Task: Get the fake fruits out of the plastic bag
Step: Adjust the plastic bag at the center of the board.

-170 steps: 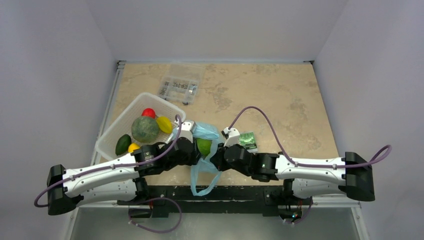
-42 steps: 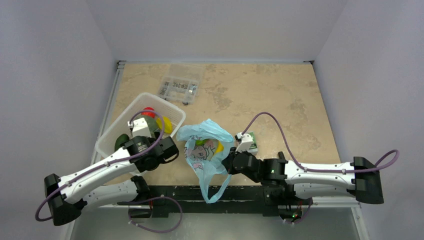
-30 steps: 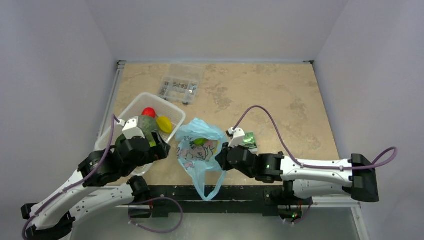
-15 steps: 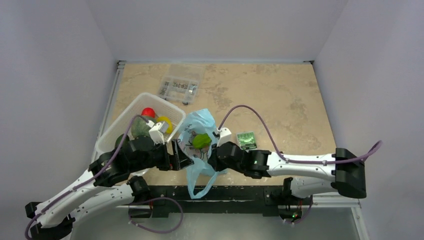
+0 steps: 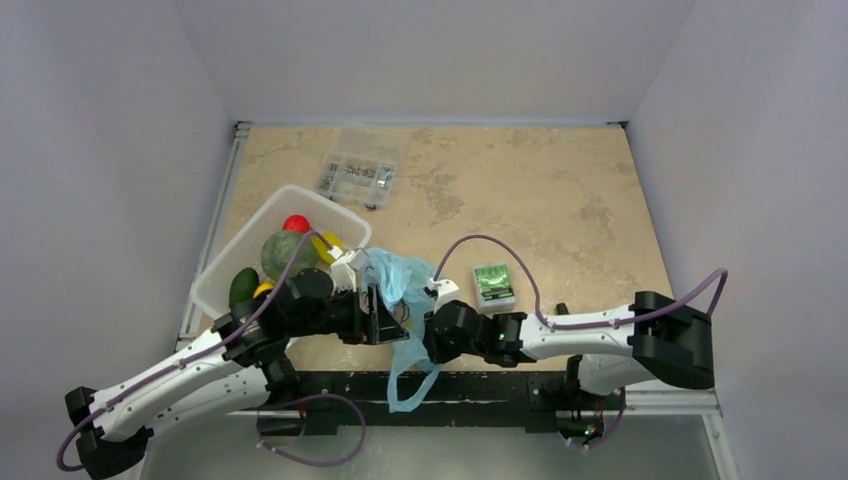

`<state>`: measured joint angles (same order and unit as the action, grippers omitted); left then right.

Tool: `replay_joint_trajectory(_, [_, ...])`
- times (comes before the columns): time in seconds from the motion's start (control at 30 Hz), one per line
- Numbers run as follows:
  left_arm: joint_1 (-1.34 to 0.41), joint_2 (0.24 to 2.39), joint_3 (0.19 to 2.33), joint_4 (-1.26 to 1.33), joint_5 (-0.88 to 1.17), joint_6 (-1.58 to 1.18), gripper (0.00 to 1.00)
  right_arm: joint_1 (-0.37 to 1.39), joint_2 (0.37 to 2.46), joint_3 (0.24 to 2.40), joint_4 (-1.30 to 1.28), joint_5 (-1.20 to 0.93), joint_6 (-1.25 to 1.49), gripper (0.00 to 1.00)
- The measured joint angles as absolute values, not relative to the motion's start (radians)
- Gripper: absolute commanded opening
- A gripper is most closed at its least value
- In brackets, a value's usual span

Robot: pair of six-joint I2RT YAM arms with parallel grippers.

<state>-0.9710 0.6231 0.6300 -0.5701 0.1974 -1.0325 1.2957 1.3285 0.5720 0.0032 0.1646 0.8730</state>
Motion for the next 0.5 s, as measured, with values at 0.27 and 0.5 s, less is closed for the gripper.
replay_joint_trajectory(0.27, [-0.972, 0.594, 0.910, -0.735, 0.205, -0.934, 0.68, 1.296, 1.307, 0.572, 0.003, 0.181, 0.878, 0.07])
replay_joint_trajectory(0.5, [-0.972, 0.685, 0.847, -0.666, 0.224, -0.924, 0.57, 1.296, 1.249, 0.595, 0.000, 0.229, 0.879, 0.02])
